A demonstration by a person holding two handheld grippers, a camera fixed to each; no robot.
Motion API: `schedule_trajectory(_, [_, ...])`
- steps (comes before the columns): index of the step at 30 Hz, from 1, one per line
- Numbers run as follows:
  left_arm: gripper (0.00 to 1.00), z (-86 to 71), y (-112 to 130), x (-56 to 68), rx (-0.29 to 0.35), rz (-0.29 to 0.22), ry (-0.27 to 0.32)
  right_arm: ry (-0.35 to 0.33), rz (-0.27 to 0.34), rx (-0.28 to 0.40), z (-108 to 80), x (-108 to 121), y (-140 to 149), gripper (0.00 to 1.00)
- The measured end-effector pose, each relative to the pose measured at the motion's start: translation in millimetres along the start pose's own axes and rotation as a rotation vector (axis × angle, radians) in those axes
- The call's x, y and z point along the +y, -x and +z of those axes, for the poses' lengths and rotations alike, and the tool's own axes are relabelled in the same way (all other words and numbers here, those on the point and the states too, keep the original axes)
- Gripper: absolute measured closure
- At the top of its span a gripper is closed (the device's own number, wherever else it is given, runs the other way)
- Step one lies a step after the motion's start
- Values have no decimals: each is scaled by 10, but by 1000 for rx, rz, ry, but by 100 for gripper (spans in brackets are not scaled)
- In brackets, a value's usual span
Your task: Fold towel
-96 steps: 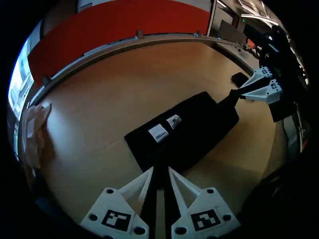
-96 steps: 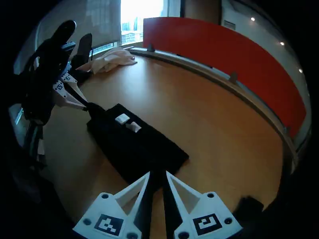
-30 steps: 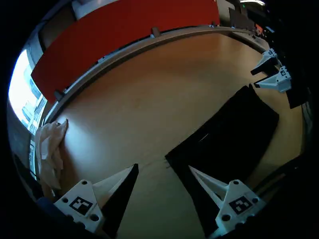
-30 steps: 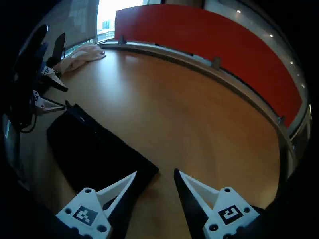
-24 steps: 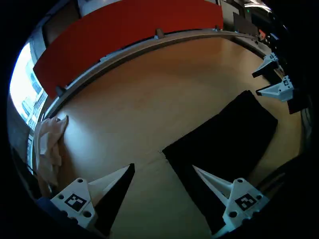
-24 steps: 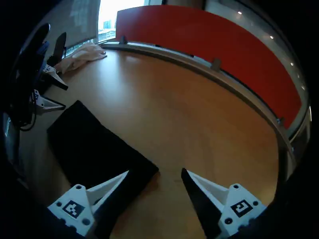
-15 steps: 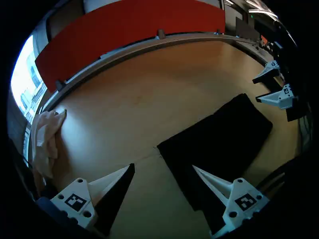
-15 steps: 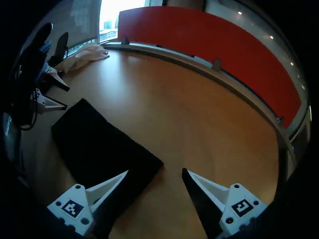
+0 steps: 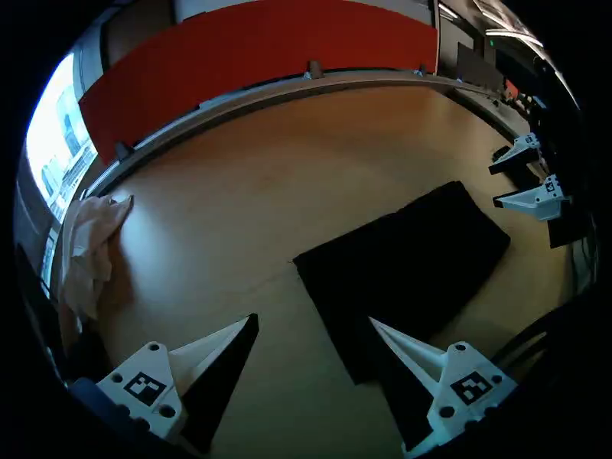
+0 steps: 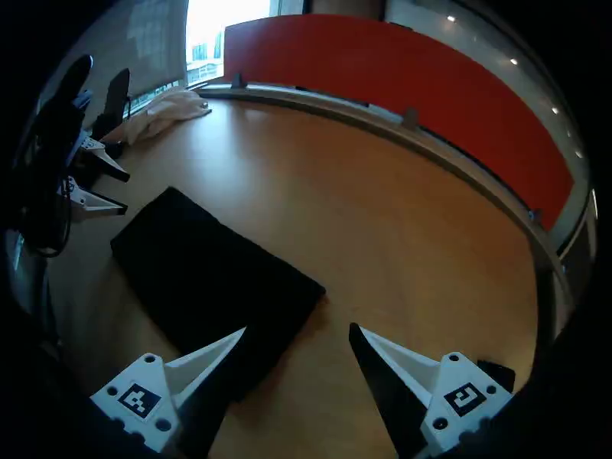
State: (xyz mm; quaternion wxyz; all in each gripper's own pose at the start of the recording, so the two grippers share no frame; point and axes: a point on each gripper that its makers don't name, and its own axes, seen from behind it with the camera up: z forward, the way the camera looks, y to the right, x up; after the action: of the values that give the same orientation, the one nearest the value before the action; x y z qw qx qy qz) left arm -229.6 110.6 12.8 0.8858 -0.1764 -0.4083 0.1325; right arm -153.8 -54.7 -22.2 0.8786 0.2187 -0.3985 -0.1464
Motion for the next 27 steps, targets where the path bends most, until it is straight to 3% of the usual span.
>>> schedule_trajectory(17, [4,-271,369,145,-14,-89,-2,3,39,7,-263,-72,208,6])
schedule_trajectory(27, [4,-418,494,136,-9,-129,-28,-24,-2,19,-261,-134,197,6])
